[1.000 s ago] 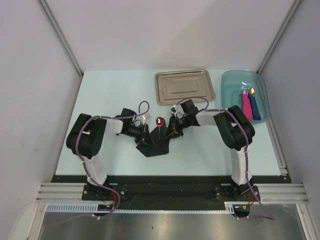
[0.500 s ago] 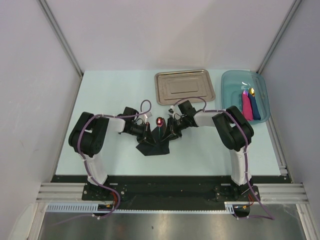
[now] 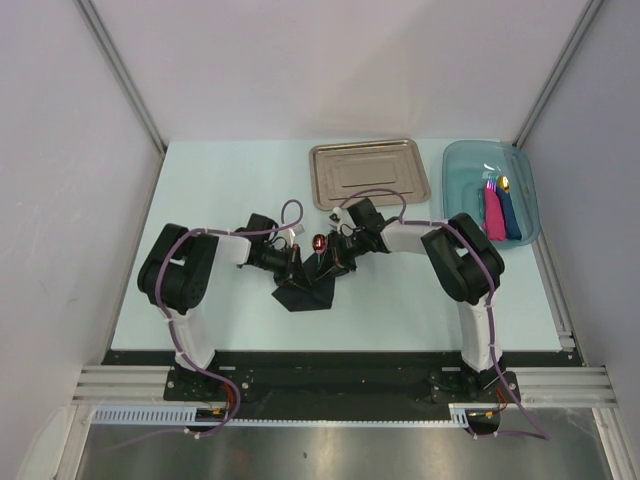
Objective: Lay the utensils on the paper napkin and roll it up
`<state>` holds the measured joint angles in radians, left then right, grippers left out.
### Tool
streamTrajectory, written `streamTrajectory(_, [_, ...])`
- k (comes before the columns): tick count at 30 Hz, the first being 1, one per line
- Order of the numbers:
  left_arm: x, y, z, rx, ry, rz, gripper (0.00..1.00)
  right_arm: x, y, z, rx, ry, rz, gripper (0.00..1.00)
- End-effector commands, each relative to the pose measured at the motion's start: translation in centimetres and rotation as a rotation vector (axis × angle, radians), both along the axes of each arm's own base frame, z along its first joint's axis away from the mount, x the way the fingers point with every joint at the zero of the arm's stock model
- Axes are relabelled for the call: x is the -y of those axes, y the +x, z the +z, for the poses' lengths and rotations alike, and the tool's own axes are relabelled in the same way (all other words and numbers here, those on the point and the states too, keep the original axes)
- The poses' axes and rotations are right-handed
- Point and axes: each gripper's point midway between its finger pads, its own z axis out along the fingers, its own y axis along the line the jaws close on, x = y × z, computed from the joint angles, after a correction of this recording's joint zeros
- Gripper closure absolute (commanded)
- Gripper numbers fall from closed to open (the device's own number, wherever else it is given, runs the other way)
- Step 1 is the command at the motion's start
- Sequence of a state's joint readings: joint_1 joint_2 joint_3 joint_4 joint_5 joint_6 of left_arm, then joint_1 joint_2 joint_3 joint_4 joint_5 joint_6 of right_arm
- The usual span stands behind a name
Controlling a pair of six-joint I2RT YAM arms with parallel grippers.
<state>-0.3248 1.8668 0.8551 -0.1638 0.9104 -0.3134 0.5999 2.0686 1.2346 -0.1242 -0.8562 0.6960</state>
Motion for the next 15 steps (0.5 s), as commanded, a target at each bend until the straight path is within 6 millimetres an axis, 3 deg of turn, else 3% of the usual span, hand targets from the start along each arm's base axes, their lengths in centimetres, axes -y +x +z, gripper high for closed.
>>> streamTrajectory(1, [0.4,1.1,0.5,0.036,-0.005,-0.002,1.00,-1.1,0.8,1.5,0.057,0.024,0.001,0.87])
streamTrajectory(15, [0.4,1.1,0.6,0.036,-0.001,0.001,1.00,-2.0,0.5,-0.5,0.071,-0.015,0.013,0.87])
